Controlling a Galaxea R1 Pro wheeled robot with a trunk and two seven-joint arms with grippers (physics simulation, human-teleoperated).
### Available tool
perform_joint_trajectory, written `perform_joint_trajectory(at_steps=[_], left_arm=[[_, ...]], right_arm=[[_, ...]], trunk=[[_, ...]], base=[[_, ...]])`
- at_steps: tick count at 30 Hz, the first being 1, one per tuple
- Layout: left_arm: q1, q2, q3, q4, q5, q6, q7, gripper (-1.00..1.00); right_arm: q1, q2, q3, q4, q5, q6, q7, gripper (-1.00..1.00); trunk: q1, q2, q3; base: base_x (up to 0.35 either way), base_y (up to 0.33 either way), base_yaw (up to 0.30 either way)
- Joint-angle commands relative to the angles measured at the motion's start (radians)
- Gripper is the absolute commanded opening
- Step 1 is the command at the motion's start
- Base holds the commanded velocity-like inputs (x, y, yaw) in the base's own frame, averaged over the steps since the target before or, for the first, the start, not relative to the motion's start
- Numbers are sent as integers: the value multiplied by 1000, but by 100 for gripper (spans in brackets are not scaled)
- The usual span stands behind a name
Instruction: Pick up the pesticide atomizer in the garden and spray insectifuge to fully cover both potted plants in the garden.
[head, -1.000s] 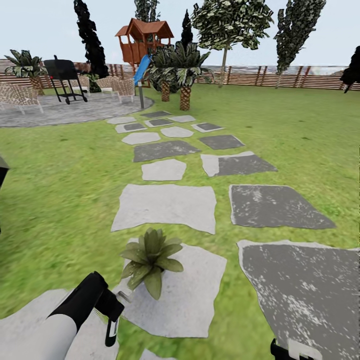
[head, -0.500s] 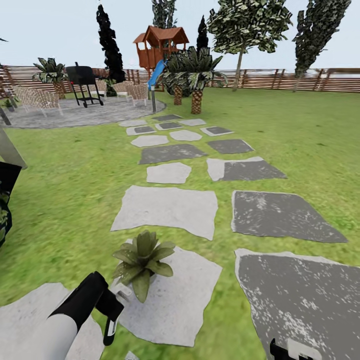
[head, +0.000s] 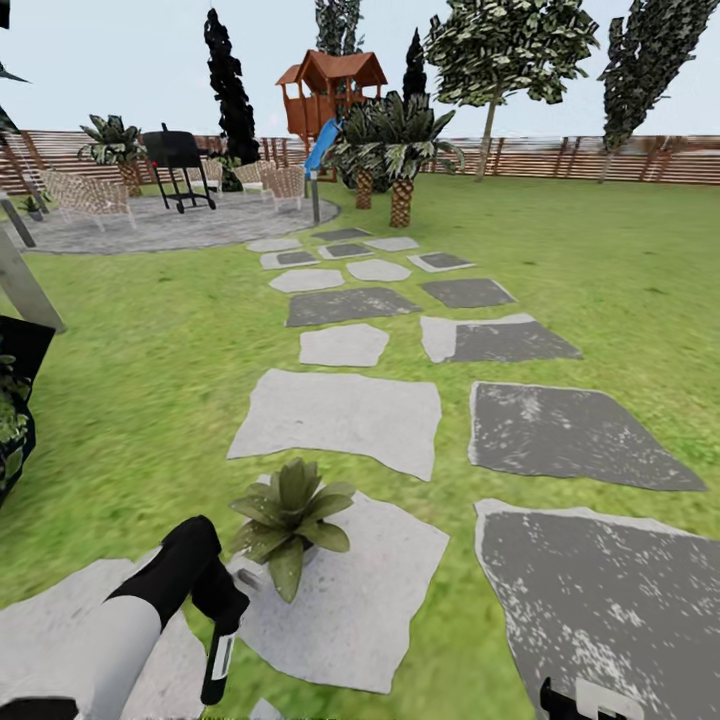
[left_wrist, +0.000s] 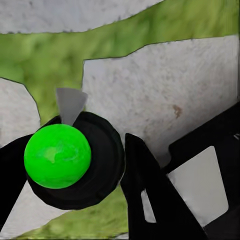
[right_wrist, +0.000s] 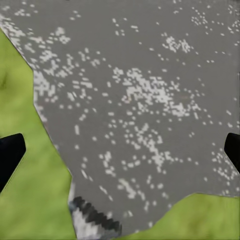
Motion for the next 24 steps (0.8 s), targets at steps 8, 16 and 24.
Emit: perform_joint_trajectory(at_steps=[8, 16, 24], left_arm=[[-17, 4, -11, -7, -202, 8, -180, -100], [-57, 3, -10, -30, -207, 10, -184, -100], [-67, 6, -13, -31, -244, 14, -184, -100]], right_arm=[[-1, -2, -6, 2, 13, -3, -1, 100], [-1, -5, -6, 2, 89, -4, 14, 100], [-1, 2, -6, 2, 92, -4, 76, 100]], trunk=[[0, 0, -4], [0, 0, -4], [0, 0, -4]], base=[[0, 0, 65], [154, 0, 0], [164, 0, 80]])
